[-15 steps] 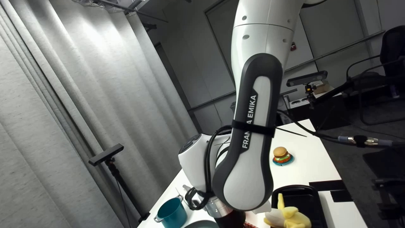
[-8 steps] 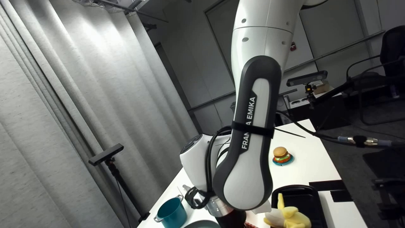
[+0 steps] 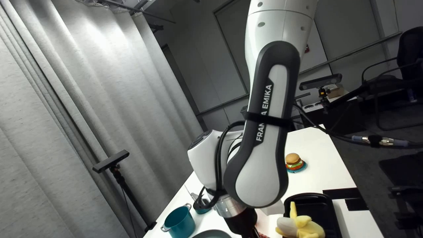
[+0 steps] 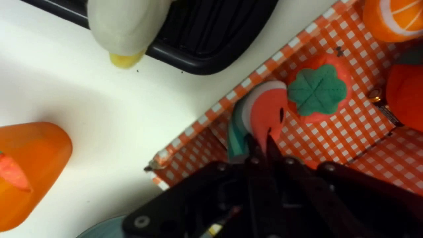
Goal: Take the banana, watermelon and peach plushies from the box one at a time and put them on the black plate
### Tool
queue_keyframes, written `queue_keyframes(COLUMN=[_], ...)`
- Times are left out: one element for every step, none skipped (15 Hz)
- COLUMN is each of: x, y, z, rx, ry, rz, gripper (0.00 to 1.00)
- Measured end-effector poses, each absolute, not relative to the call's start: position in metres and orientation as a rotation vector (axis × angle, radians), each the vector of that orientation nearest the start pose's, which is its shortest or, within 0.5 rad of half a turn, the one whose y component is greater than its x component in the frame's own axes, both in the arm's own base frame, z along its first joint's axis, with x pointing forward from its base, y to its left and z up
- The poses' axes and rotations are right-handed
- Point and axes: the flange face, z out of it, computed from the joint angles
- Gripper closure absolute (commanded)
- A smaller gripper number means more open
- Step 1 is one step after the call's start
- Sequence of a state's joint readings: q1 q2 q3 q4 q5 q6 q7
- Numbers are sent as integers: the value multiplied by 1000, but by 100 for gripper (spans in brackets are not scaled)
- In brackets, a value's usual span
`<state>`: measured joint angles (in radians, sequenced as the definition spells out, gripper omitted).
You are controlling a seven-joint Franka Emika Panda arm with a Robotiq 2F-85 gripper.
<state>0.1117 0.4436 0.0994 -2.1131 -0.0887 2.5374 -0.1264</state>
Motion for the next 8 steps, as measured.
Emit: queue_keyframes(x=[560, 557, 553, 549, 545, 541, 537, 533], y=[122, 122, 122, 121, 121, 120, 119, 118], z=[210, 220, 230, 241, 251, 262, 272, 282], rx=[-3089, -3091, -3094, -3096, -3097, -3098, -3099, -3099], ry=[-624, -617, -609, -600, -589, -578, -565, -551], rz=[11, -6, -25, -44, -65, -87, -108, -130], gripper=[99, 99, 99, 99, 99, 99, 99, 99])
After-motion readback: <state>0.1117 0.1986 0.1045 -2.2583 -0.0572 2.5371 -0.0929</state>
